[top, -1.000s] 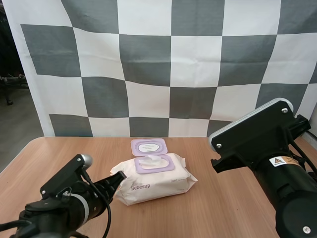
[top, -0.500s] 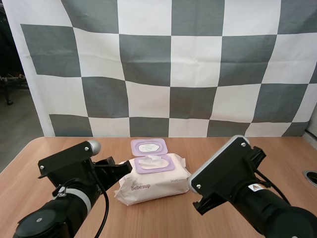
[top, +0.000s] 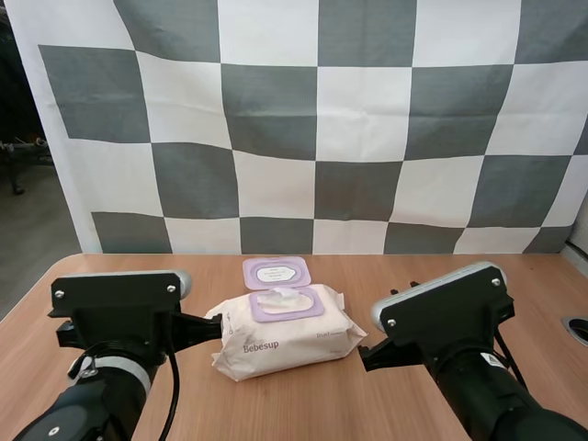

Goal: Open the wet wipes lid

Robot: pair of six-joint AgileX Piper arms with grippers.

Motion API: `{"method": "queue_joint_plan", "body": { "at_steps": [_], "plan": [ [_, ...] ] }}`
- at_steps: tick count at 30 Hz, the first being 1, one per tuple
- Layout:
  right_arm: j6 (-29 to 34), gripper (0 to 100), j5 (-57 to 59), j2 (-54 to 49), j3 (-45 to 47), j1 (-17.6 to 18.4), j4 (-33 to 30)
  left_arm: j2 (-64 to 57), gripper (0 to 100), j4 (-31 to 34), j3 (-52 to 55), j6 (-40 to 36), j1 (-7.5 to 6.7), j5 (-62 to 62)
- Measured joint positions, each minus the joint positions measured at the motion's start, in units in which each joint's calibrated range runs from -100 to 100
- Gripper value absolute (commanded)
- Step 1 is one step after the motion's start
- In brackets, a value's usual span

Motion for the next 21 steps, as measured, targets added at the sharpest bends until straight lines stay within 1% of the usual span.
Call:
{"method": "queue_joint_plan", "body": {
  "at_steps": [1, 2, 4, 5, 6, 7, 9, 11, 14, 17, 19, 21],
  "plan": [
    [0.00, 40, -11.28, 0.00, 2.64, 0.00, 8.16, -1.61, 41, 0.00, 0.00, 4.38, 0.00, -4.78],
    [0.00, 40, -11.44, 0.00, 2.89, 0.00, 11.83, -4.01, 41, 0.00, 0.00, 8.07, -0.10, -8.88],
    [0.00, 40, -11.22, -0.12, 2.92, 0.00, 12.93, -4.90, 41, 0.00, 0.00, 9.34, -0.10, -9.98],
    [0.00, 40, -11.22, -0.12, 2.92, 0.00, 13.22, -7.01, 41, 0.00, 0.00, 10.93, -0.10, -12.98],
    [0.00, 40, -11.22, -0.12, 2.92, 0.00, 15.48, -8.20, 41, 0.00, 0.00, 11.79, -0.10, -14.87],
    [0.00, 40, -11.22, -0.12, 2.92, 0.00, 16.69, -11.44, 41, 0.00, -0.05, 14.90, -0.10, -19.60],
    [0.00, 40, -9.98, -0.12, 2.92, 0.00, 16.81, -17.33, 41, 0.00, 0.00, 20.13, -0.10, -27.28],
    [0.00, 40, -6.06, -0.12, 2.92, 0.00, 16.69, -19.96, 41, 0.00, 0.00, 21.91, -0.10, -30.39],
    [0.00, 40, -1.10, -0.12, 2.92, 0.00, 16.39, -20.67, 41, 0.00, 0.00, 23.73, -0.03, -34.03],
    [0.00, 40, -0.66, -0.12, 2.92, 0.00, 13.11, -20.67, 41, 0.00, 0.00, 23.73, 0.03, -36.80],
    [0.00, 40, -2.73, -0.12, 2.92, 0.00, 9.97, -20.67, 41, 0.29, 0.00, 23.82, 0.03, -37.89],
    [0.00, 40, -5.48, -0.12, 2.92, 0.00, 6.45, -20.67, 41, 2.00, 0.00, 23.82, 0.03, -38.08]
  ]
}}
